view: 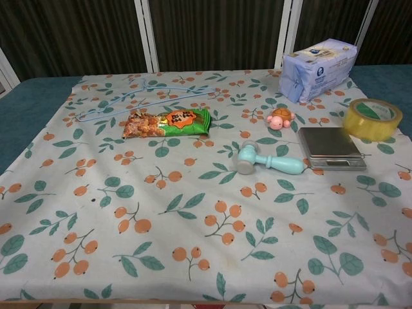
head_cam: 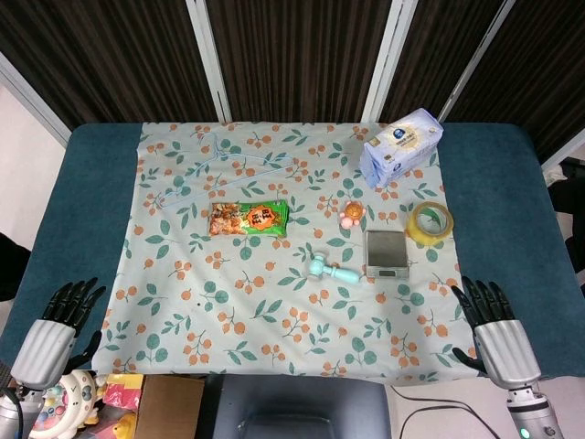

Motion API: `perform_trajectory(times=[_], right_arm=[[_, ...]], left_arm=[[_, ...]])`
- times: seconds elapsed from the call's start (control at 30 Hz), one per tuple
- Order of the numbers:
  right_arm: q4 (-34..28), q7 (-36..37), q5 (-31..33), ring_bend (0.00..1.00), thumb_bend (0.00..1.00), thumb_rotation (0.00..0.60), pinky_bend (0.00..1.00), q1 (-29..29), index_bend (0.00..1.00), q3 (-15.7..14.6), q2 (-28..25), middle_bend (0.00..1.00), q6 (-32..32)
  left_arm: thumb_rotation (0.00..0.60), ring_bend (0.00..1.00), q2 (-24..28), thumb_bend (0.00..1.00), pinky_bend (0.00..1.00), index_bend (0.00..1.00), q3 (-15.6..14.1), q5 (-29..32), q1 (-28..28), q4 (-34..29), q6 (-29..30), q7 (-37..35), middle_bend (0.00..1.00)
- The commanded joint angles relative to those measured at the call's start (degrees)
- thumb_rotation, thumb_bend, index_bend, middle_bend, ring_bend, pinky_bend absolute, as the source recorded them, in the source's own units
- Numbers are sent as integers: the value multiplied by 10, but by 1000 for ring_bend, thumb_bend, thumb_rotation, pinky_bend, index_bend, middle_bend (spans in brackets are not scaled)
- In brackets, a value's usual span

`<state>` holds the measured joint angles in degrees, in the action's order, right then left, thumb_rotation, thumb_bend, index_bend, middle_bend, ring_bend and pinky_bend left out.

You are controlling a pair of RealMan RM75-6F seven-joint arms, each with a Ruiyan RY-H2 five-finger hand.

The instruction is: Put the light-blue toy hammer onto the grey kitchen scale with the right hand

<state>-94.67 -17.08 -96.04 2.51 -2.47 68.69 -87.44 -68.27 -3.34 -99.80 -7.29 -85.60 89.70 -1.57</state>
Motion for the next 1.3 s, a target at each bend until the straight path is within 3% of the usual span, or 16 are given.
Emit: perform_trajectory(times=[0.03,0.2,0.33,0.47,0.63,0.9,1.3], right_arm=[[4,2,-2,0,181,600,0,4,0,2,1,0,5],[38,29,-7,0,200,600,0,37,17,23,18,0,29],[60,34,-9,0,394,600,0,91,229,46,33,0,89],[83,5,-3,0,568,600,0,148,372,66,61,0,161],[121,-52,33,0,638,600,0,200,464,83,113,0,239],[175,-96,86,0,660,600,0,228,497,92,171,0,277],[233,-101,139,0,660,600,0,249,500,95,206,0,303]], left_arm=[[600,6,0,466,87,0,0,0,0,0,0,-1,0],[600,6,-1,469,86,0,0,1,-4,0,-7,-7,0],[600,6,-3,467,87,0,-1,0,-7,0,-13,-7,0],[600,6,-4,468,87,0,-2,0,-8,1,-16,-4,0],[600,6,0,468,87,0,-2,3,-7,0,-14,-11,0],[600,7,4,468,87,0,-6,-5,-4,2,-6,-23,0],[600,7,6,468,87,0,-5,-1,-3,2,-4,-26,0]])
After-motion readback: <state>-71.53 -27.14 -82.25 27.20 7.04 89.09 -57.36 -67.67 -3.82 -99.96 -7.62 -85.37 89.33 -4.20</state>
